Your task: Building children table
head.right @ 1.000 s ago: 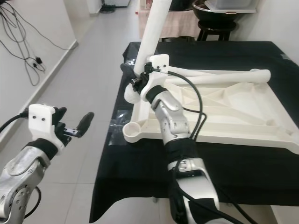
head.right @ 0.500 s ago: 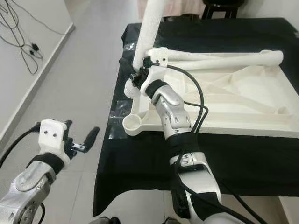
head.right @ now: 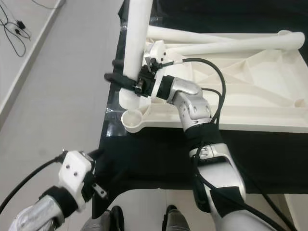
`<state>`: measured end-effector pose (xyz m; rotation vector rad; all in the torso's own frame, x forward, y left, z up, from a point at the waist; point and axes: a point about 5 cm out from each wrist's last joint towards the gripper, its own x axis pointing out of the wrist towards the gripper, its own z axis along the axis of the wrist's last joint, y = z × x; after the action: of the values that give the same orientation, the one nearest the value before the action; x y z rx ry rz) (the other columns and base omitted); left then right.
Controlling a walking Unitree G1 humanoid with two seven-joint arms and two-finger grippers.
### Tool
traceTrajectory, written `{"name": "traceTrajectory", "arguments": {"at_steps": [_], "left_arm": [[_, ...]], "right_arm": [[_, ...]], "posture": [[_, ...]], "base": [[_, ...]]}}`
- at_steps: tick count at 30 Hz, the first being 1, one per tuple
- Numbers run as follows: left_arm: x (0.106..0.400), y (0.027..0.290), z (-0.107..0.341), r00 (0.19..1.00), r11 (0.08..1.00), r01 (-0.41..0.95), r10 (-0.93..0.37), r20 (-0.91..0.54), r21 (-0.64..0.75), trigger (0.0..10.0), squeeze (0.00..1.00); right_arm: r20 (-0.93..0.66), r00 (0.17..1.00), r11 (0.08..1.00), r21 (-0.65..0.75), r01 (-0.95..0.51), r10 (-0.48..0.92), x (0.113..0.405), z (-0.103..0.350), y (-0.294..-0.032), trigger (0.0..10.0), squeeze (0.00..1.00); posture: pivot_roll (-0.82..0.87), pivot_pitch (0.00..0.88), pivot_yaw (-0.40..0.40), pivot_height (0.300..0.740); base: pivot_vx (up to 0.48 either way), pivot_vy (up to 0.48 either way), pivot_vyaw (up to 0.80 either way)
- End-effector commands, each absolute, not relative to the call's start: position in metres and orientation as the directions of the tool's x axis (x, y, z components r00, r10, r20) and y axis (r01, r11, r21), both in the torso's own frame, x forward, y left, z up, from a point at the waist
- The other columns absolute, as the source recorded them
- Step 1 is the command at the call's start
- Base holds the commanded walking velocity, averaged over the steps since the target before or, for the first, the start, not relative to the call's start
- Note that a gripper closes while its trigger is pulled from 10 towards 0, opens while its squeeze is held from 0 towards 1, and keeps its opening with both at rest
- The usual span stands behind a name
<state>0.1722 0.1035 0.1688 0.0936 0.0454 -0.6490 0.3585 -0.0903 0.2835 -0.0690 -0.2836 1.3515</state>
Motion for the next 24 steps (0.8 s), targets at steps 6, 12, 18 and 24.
{"name": "traceTrajectory", "arguments": {"at_steps": [6, 12, 18, 24], "left_arm": [[0.161, 0.107, 0.171, 0.793, 0.788, 0.61, -0.607, -0.059, 0.084, 10.0, 0.0], [0.158, 0.108, 0.172, 0.788, 0.782, 0.615, -0.612, -0.06, 0.099, 10.0, 0.0], [0.157, 0.107, 0.172, 0.786, 0.78, 0.617, -0.615, -0.06, 0.105, 10.0, 0.0], [0.156, 0.105, 0.172, 0.786, 0.779, 0.618, -0.616, -0.059, 0.107, 10.0, 0.0]], "right_arm": [[0.117, -0.013, 0.012, -0.209, -0.978, 0.993, 0.35, 0.283, -0.091, 10.0, 0.0], [0.006, -0.106, -0.1, -0.264, -0.959, 0.994, 0.345, 0.285, -0.096, 10.0, 0.0], [-0.053, -0.104, -0.115, -0.282, -0.952, 0.993, 0.343, 0.276, -0.09, 10.0, 0.0], [-0.098, -0.066, -0.093, -0.295, -0.951, 0.993, 0.346, 0.268, -0.086, 10.0, 0.0]], "posture": [[0.08, 0.379, 0.037, 0.74], [0.08, 0.383, 0.036, 0.74], [0.08, 0.383, 0.034, 0.74], [0.07, 0.386, 0.025, 0.74]], "base": [[0.0, 0.0, 0.0], [0.0, 0.0, 0.0], [0.0, 0.0, 0.0], [0.0, 0.0, 0.0]]}}
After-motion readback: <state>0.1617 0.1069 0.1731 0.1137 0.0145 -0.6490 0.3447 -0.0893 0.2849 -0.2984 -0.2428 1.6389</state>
